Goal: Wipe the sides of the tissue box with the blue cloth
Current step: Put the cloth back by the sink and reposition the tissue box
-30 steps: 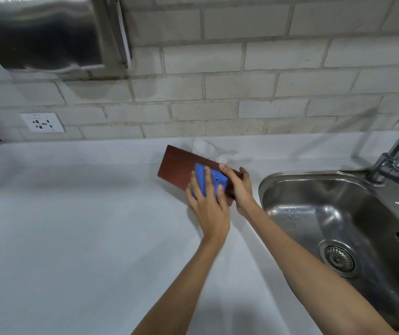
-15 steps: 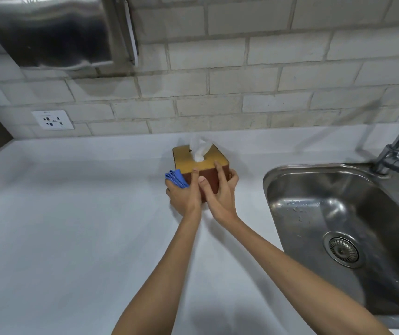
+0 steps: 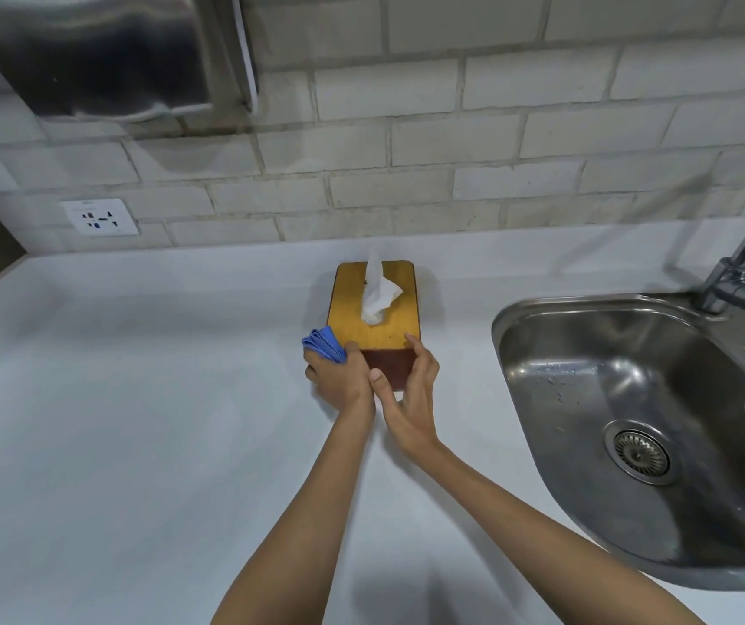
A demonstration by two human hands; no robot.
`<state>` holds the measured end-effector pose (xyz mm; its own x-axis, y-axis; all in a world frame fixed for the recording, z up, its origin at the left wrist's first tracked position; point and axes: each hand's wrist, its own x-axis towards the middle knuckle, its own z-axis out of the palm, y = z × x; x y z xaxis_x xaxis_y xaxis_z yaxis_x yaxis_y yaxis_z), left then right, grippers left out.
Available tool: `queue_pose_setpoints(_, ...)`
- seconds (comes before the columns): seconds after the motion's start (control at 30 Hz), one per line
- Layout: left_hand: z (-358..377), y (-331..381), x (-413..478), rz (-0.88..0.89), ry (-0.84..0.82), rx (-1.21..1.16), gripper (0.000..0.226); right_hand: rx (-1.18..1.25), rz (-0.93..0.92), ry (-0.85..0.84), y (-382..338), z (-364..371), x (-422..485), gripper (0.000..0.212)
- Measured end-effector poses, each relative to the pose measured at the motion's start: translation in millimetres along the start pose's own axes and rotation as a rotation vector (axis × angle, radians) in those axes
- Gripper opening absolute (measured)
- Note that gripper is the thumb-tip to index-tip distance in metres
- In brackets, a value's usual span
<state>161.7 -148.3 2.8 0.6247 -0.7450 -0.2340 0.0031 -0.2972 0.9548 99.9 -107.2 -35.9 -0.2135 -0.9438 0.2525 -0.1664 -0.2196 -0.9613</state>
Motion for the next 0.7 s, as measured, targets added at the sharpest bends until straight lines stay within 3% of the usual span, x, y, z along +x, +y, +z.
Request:
queue_pose_setpoints(0.17, 3.1, 4.0, -2.2, -0.010, -0.003, 0.053, 0.052, -0.028, 0.027, -0.044, 0.8, -7.6, 3.8, 0.070)
queue_pose_setpoints(0.27, 0.8, 7.8, -10.5, -0.085, -0.034, -0.060, 0.047, -0.104, 0.041, -0.108, 3.3, -19.3, 7.0, 0.052)
queue_pose_setpoints(0.47, -20.9, -4.2, -43.7, -0.392, -0.347, -0.408, 0.026, -0.204, 0.110, 0.042, -8.9, -40.1, 7.0, 0.027)
queue_pose_setpoints(0.6, -27.1, -14.3, -66.4, -0.435, -0.575, -0.491, 0.051, -0.226, 0.262, -0.206, -29.3, -50.5, 11.9, 0.035)
queue_pose_setpoints(0.7, -28.6, -17.5, -79.6, -0.465, -0.624, -0.558, 0.056, -0.306, 0.310, -0.291, -40.0, -59.6, 7.9, 0.034)
